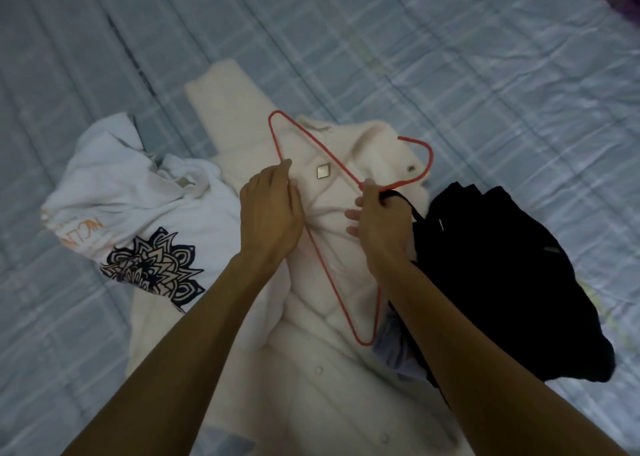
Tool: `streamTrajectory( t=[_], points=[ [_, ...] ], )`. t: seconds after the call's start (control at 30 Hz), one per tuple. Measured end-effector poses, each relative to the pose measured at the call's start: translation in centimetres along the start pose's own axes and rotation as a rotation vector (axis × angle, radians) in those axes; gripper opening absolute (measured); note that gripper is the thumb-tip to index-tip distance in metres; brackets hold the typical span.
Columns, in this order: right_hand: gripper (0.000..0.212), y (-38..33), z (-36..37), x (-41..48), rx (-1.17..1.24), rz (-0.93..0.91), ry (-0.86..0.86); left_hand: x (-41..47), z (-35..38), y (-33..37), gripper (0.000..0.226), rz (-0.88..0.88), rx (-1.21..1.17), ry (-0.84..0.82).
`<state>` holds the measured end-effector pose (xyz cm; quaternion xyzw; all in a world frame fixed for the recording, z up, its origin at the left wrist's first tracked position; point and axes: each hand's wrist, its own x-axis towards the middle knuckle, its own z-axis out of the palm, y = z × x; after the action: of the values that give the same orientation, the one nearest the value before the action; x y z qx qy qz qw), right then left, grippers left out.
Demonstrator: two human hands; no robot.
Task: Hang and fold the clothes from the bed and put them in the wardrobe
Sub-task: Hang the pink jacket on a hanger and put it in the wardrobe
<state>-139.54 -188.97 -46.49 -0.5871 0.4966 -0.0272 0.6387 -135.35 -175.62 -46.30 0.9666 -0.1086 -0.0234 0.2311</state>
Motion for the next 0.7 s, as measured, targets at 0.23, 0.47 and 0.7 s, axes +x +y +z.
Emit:
streamTrajectory(
  t=[0.23,0.47,0.7],
  points=[
    [0.031,-0.5,-5.0,-0.2,0.031,-0.108,0.25,4.3,1.4,2.6,0.04,0.093,-0.005,0.019],
    [0.019,0.2,-7.2,-0.6,0.066,-0.085,0.301,11.2,6.3,4.8,0.046,0.218,0.357,-0.213],
    [0.014,0.1,-8.3,-1.3,0.083,-0.044,0.282,12.4,8.7,6.8,0.055,0.169,0.416,-0.467]
  ],
)
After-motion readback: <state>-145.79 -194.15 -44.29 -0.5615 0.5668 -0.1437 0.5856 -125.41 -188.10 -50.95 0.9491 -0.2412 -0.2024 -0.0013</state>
